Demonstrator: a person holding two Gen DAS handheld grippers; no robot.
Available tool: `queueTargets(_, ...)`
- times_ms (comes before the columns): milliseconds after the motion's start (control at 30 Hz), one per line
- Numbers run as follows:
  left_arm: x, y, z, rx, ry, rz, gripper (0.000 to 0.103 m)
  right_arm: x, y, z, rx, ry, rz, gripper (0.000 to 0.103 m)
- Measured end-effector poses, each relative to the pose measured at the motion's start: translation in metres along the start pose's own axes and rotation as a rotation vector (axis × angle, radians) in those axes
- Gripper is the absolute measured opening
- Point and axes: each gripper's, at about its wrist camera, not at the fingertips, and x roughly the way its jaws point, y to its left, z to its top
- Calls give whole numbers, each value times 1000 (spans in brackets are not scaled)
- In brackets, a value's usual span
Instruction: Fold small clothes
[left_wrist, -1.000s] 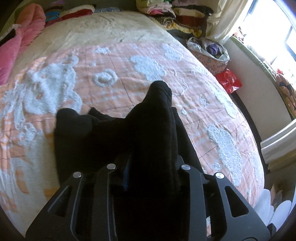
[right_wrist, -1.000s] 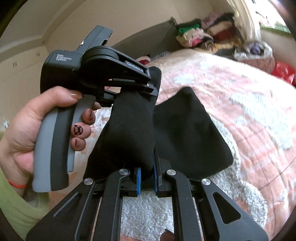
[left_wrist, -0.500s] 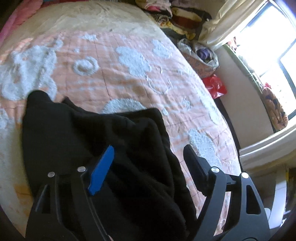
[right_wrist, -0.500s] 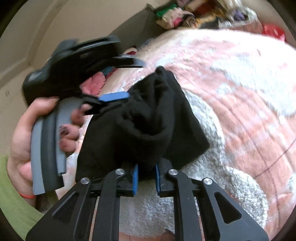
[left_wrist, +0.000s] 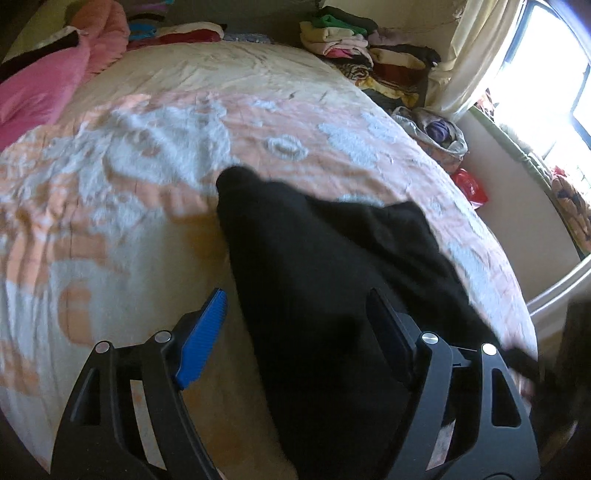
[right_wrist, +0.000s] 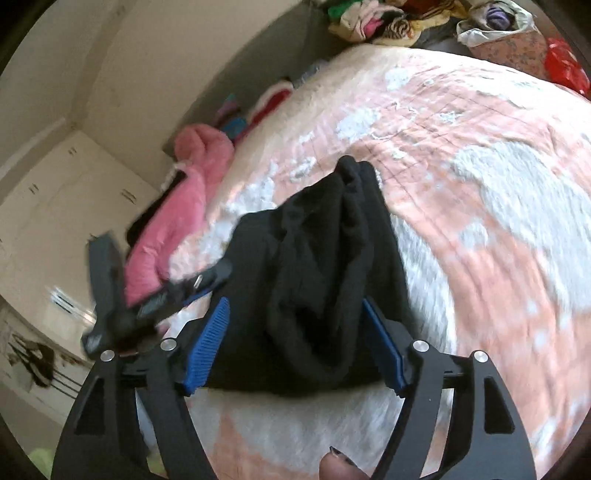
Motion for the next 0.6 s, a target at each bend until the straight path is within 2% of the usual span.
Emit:
queueTargets(100,2,0,-11,-1,7,-25,70,25,-7,18,8,79,-39,71)
queueTargets(267,2,-1,-16,3,4,-40,70,59,-10,39,8,167,-74,54)
queueTargets(333,3,-3,-17,16,7,-35,70,67,-7,46,-2,167,-105,49)
queueTargets(400,3,-5,-16,24,11,-33,70,69,-4,50,-43,157,-140,23)
queueTargets(433,3,-6,-16,27,14,-34,70,70,1,51,-78,153,-166,13)
queueTargets(567,0,-14,-13,43,20,-37,70,57,15,49,-222,105,-192,10)
queueTargets(600,0,-16,-13,48,20,-39,70,48,19,53,-246,63,-186,10)
